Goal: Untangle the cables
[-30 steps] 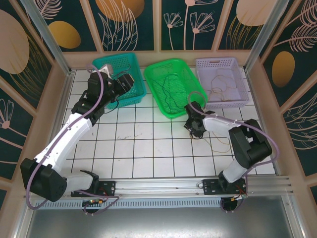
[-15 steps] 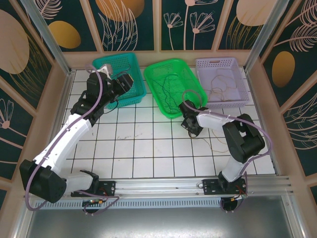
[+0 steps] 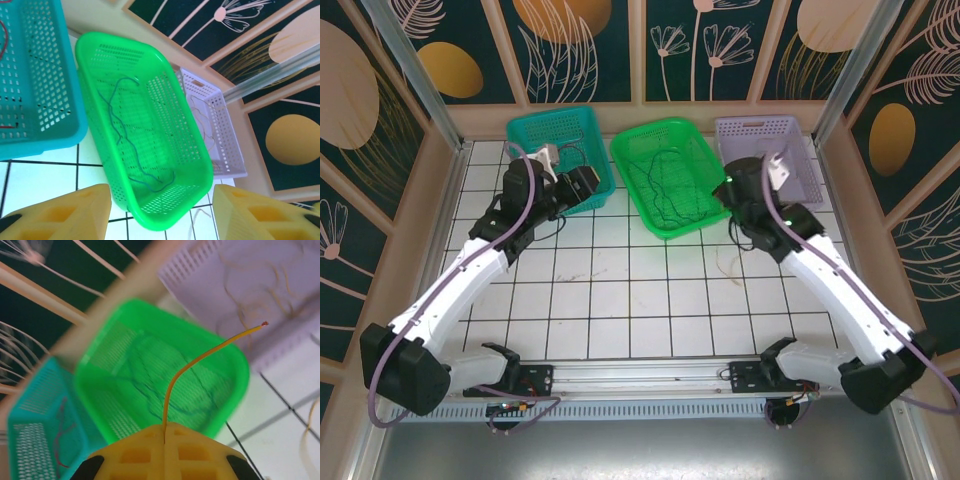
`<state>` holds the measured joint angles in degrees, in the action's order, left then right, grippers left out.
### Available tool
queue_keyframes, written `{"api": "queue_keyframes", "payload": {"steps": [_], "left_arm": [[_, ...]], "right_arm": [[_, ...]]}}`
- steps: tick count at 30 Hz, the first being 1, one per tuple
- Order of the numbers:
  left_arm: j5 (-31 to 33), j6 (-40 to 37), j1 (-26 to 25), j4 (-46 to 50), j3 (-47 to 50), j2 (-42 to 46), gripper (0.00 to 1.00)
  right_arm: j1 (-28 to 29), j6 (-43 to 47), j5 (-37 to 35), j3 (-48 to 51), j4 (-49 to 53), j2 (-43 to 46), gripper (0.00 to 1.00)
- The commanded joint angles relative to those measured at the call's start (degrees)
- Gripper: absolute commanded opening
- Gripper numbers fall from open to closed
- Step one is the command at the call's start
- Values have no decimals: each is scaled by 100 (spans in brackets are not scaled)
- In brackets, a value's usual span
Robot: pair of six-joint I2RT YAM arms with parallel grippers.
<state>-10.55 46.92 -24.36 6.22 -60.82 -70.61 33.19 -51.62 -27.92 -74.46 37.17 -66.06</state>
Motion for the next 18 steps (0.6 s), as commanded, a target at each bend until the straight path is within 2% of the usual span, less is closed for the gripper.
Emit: {"api": "queue_keyframes", "payload": {"steps": [1, 4, 7, 18], "left_arm": [[-185, 73, -68, -380, 35, -105, 55], [-224, 74, -84, -385, 61, -155, 55], [-237, 51, -112, -385, 120, -172, 54], [-284, 168, -178, -516, 475, 7, 53]], "right_arm": [[-57, 1335, -521, -613, -467, 101, 0], [-150, 2179, -446, -1447, -1112, -94, 0], [-606, 2602, 61, -2460, -1529, -516, 0], [-2260, 2326, 1846, -5964, -1926, -2758, 0]]}}
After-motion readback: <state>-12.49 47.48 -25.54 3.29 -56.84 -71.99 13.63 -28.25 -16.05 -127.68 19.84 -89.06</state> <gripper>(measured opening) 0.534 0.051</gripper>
